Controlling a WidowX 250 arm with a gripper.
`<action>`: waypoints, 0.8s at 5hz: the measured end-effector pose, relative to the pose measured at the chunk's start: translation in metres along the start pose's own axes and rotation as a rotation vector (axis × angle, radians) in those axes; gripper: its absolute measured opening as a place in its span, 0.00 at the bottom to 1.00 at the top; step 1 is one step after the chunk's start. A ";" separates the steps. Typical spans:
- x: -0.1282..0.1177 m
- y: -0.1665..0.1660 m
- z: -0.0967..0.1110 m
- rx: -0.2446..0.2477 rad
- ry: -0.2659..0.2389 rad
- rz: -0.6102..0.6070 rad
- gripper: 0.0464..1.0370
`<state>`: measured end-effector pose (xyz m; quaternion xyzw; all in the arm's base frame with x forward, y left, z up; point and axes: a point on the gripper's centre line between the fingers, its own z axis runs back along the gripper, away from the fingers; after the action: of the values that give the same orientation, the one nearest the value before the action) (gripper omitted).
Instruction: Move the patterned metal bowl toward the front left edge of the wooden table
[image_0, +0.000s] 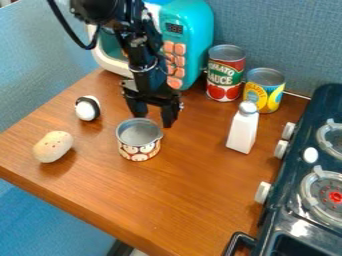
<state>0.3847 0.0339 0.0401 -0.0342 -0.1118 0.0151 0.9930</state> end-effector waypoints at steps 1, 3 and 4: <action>-0.013 0.002 -0.007 0.010 0.034 0.001 0.96; -0.040 0.004 0.001 0.035 0.103 0.000 0.96; -0.053 0.005 0.011 0.031 0.108 -0.005 0.96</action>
<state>0.3307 0.0380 0.0392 -0.0194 -0.0579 0.0126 0.9981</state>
